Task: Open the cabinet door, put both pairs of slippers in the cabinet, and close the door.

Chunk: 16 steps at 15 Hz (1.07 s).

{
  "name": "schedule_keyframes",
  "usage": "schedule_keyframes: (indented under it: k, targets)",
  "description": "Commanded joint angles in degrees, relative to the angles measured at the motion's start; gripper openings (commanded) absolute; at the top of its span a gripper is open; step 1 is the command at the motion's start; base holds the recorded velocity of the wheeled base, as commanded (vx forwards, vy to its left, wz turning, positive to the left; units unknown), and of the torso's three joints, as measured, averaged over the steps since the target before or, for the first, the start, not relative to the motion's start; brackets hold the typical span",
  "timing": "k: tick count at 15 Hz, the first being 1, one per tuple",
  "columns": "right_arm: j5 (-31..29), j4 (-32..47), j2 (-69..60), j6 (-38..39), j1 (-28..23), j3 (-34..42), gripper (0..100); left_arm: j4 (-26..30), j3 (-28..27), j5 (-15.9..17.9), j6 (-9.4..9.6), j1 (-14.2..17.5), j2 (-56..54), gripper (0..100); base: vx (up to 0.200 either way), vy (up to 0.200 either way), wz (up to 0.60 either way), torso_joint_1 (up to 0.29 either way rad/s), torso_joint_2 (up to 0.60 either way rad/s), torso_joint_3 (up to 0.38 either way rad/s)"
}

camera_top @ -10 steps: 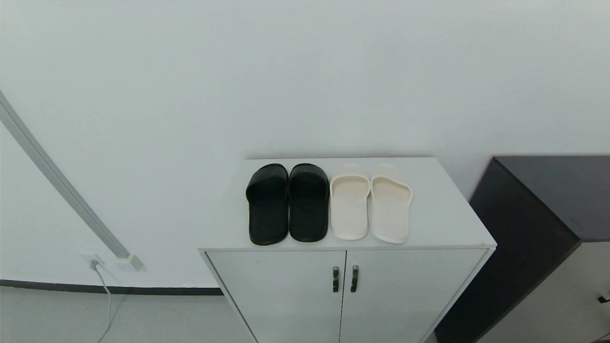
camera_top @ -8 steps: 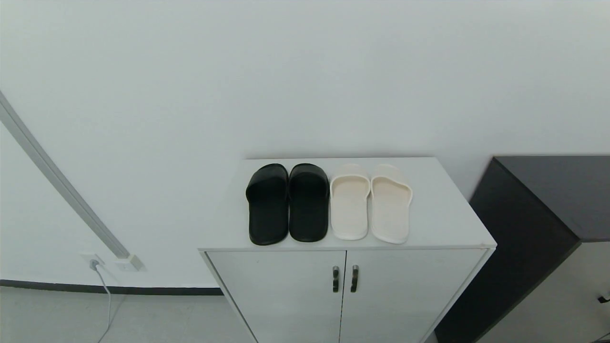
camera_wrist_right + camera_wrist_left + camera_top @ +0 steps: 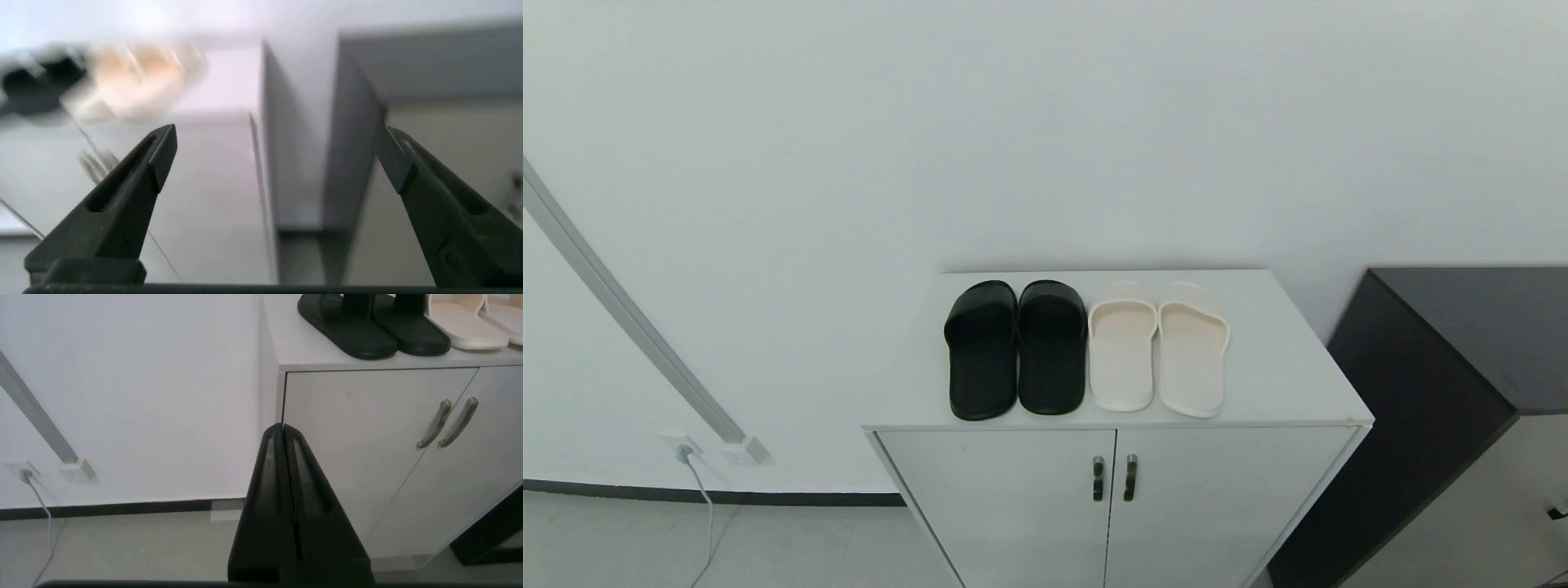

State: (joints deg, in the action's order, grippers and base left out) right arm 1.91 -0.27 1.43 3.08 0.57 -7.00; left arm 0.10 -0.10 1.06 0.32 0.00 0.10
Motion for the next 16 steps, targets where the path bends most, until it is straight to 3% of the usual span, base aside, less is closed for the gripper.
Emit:
schedule_keyframes:
  k: [1,3,7,9,11,12,14,16]
  targets:
    - [6.8,2.7,11.7,4.4,1.0,-11.2,100,0.0,0.0,0.0,0.12,0.0,0.0,0,0.0,0.0,0.0,0.0,0.0,0.0]
    - [11.4,-0.8,23.6,4.2,1.9,-9.5,100,0.0,0.1,0.0,0.03,0.0,0.0,0,0.0,0.0,0.0,0.0,0.0,0.0]
    - [9.4,-17.0,46.5,3.9,11.4,-9.4,100,0.0,0.0,0.0,0.12,0.0,0.0,0,0.0,0.0,0.0,0.0,0.0,0.0]
    - [0.5,-21.7,54.2,4.5,21.7,-11.2,100,0.0,0.0,0.0,0.12,0.0,0.0,0,0.0,0.0,0.0,0.0,0.0,0.0]
    - [-11.1,-26.3,62.0,9.5,35.8,-15.1,100,0.0,0.0,0.0,0.12,0.0,0.0,0,0.0,0.0,0.0,0.0,0.0,0.0]
    - [-15.7,-27.3,65.5,11.0,39.9,-17.6,100,0.0,0.0,0.0,0.12,0.0,0.0,0,0.0,0.0,0.0,0.0,0.0,0.0]
    - [-19.8,-27.9,73.1,11.4,44.1,-24.1,100,0.0,0.0,0.0,0.12,0.0,0.0,0,0.0,0.0,0.0,0.0,0.0,0.0]
    - [-22.7,-28.0,80.5,11.9,44.7,-30.2,100,0.0,0.1,0.1,0.12,0.0,0.0,0,0.0,0.0,0.0,0.0,0.0,0.0]
